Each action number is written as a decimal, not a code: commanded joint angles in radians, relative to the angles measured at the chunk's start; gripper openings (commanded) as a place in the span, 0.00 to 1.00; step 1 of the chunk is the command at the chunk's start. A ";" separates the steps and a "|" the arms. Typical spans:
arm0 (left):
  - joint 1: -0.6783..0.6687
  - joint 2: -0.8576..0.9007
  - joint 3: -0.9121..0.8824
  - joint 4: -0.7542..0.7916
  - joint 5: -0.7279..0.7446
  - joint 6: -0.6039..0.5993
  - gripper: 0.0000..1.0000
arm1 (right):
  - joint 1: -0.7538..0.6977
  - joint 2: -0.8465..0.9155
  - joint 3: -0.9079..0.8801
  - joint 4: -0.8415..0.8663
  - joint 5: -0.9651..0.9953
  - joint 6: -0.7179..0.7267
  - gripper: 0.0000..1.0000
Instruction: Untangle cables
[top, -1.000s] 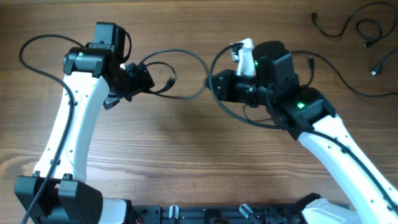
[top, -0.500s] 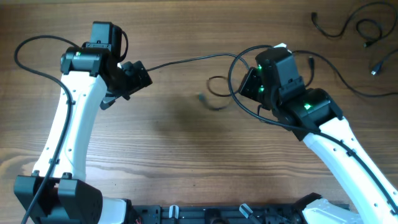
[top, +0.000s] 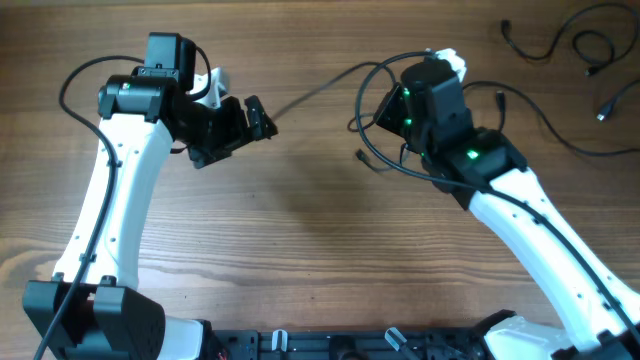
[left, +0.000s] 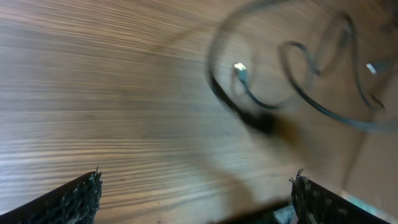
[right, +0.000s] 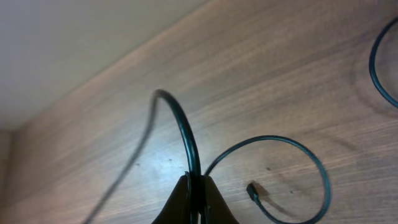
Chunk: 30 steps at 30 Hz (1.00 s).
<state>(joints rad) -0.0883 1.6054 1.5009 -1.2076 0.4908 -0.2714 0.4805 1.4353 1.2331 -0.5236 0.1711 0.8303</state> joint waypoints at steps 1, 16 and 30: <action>0.007 0.011 0.005 -0.003 0.130 0.134 1.00 | -0.007 0.014 0.006 -0.003 -0.019 0.008 0.04; 0.007 0.011 0.005 0.037 -0.243 -0.231 1.00 | -0.007 -0.236 0.006 -0.026 0.037 -0.135 0.04; 0.007 0.011 0.005 0.026 -0.243 -0.230 1.00 | -0.007 0.231 0.002 -0.418 -0.119 -0.045 0.68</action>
<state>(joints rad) -0.0849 1.6070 1.5009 -1.1793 0.2584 -0.4927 0.4751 1.6009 1.2373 -0.9432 0.0742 0.7666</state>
